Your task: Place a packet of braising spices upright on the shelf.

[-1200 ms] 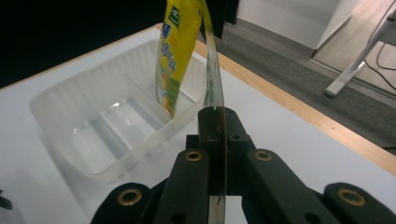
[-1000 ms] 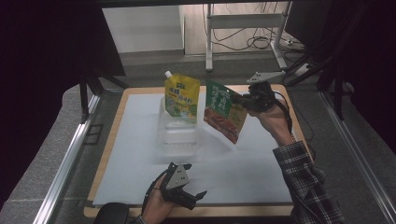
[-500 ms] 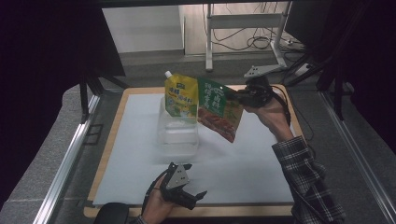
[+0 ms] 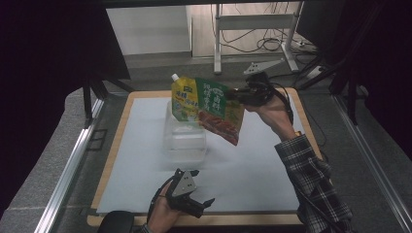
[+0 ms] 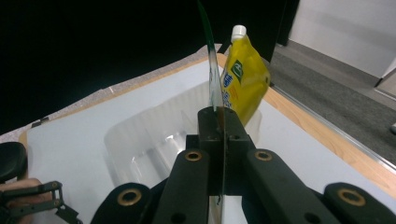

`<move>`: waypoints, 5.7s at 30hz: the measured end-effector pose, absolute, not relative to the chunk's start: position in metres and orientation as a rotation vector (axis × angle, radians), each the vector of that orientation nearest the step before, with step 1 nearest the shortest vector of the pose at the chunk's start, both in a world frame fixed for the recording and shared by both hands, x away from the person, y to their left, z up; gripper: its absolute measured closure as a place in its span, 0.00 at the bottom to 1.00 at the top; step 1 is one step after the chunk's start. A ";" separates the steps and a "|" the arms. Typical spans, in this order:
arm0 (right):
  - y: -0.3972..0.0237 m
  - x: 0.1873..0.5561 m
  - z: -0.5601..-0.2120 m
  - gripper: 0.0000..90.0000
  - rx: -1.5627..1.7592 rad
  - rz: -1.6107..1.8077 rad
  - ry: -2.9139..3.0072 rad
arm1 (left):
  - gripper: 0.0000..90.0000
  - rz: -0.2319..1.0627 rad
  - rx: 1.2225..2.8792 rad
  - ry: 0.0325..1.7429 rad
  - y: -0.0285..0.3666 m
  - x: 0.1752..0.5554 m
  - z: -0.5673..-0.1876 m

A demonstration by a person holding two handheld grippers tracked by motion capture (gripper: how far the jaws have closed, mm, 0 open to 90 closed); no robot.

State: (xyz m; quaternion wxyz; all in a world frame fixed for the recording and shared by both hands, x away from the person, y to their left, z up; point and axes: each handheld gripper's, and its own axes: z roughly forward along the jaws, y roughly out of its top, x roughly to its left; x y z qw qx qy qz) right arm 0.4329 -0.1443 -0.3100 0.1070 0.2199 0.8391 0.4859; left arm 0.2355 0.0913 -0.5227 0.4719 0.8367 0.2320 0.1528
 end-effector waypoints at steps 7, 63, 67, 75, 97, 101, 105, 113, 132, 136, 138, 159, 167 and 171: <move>-0.128 0.437 -0.311 0.99 0.624 1.454 2.478 | 0.00 0.375 2.053 0.563 0.092 0.236 -0.522; -0.026 0.475 -0.361 0.99 0.564 1.446 2.579 | 0.00 0.373 2.057 0.552 0.092 0.235 -0.522; -0.029 0.478 -0.365 0.99 0.584 1.489 2.556 | 0.00 0.370 2.055 0.556 0.092 0.235 -0.522; -0.033 0.478 -0.367 0.98 0.613 1.446 2.535 | 0.00 0.369 2.061 0.552 0.091 0.235 -0.522; -0.047 0.471 -0.367 0.45 0.671 1.313 2.465 | 0.00 0.367 2.071 0.547 0.089 0.234 -0.523; -0.052 0.469 -0.368 0.39 0.685 1.316 2.464 | 0.00 0.367 2.072 0.546 0.088 0.234 -0.524; -0.058 0.468 -0.370 0.36 0.695 1.308 2.466 | 0.00 0.368 2.074 0.546 0.088 0.234 -0.524; -0.069 0.462 -0.374 0.34 0.696 1.314 2.469 | 0.00 0.368 2.077 0.547 0.088 0.234 -0.524; -0.096 0.445 -0.387 0.27 0.718 1.339 2.481 | 0.00 0.372 2.079 0.547 0.087 0.234 -0.525; -0.103 0.441 -0.389 0.26 0.726 1.335 2.484 | 0.00 0.372 2.076 0.549 0.087 0.234 -0.525; -0.106 0.439 -0.390 0.26 0.719 1.329 2.489 | 0.00 0.373 2.076 0.551 0.087 0.234 -0.525; -0.144 0.418 -0.416 0.21 0.774 1.344 2.491 | 0.00 0.381 2.068 0.555 0.086 0.234 -0.525; -0.151 0.410 -0.421 0.18 0.767 1.326 2.492 | 0.00 0.382 2.077 0.549 0.085 0.234 -0.525; -0.155 0.407 -0.426 0.16 0.773 1.307 2.495 | 0.00 0.382 2.079 0.549 0.085 0.234 -0.526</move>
